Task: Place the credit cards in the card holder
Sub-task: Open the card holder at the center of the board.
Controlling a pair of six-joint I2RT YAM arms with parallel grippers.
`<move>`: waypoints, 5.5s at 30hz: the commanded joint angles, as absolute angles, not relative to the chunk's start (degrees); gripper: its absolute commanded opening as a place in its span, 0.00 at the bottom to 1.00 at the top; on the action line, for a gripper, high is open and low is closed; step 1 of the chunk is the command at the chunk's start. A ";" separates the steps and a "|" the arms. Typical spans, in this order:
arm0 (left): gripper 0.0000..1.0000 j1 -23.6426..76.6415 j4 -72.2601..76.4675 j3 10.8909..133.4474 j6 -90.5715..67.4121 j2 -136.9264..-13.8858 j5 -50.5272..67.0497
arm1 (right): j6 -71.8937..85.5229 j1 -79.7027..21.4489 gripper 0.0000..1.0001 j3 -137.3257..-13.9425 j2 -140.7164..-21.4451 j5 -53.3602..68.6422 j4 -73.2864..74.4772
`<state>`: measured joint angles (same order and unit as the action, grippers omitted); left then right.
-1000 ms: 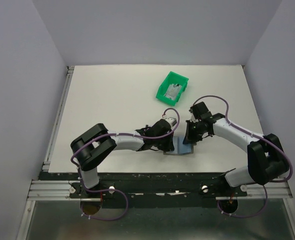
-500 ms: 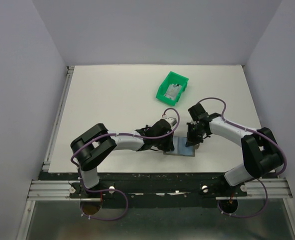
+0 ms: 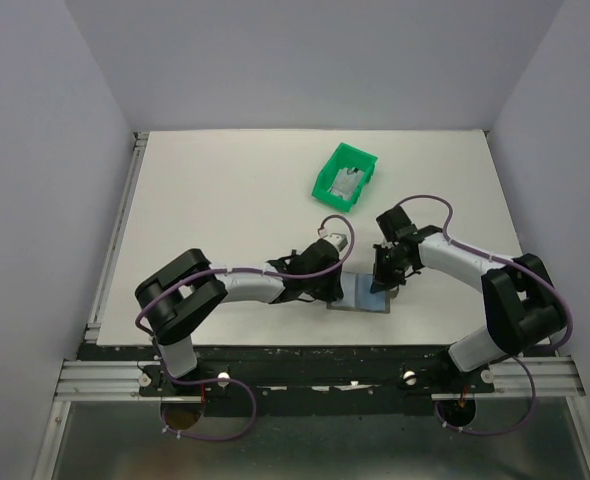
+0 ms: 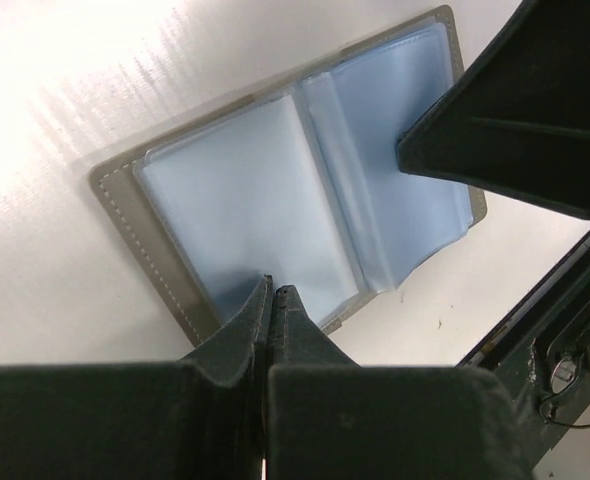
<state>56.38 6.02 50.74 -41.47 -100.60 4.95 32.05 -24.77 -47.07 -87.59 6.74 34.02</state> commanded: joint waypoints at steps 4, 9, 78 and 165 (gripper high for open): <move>0.00 56.60 2.90 47.20 -42.89 -98.00 0.44 | 29.97 -24.96 0.00 -46.49 -90.44 8.34 30.41; 0.00 56.43 2.37 45.71 -43.33 -96.68 -1.40 | 29.44 -25.14 0.00 -47.63 -91.40 9.75 30.32; 0.00 56.07 -0.44 48.52 -39.11 -98.00 -2.28 | 34.27 -29.09 0.01 -48.69 -93.60 -3.77 34.89; 0.04 55.46 -6.24 51.76 -37.53 -85.08 -9.49 | 39.11 -29.09 0.04 -44.74 -69.96 2.20 29.09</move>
<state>55.90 -3.73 49.47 -39.40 -88.58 -6.94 41.28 -29.15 -43.59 -71.46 4.71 26.87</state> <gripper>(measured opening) 0.022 0.032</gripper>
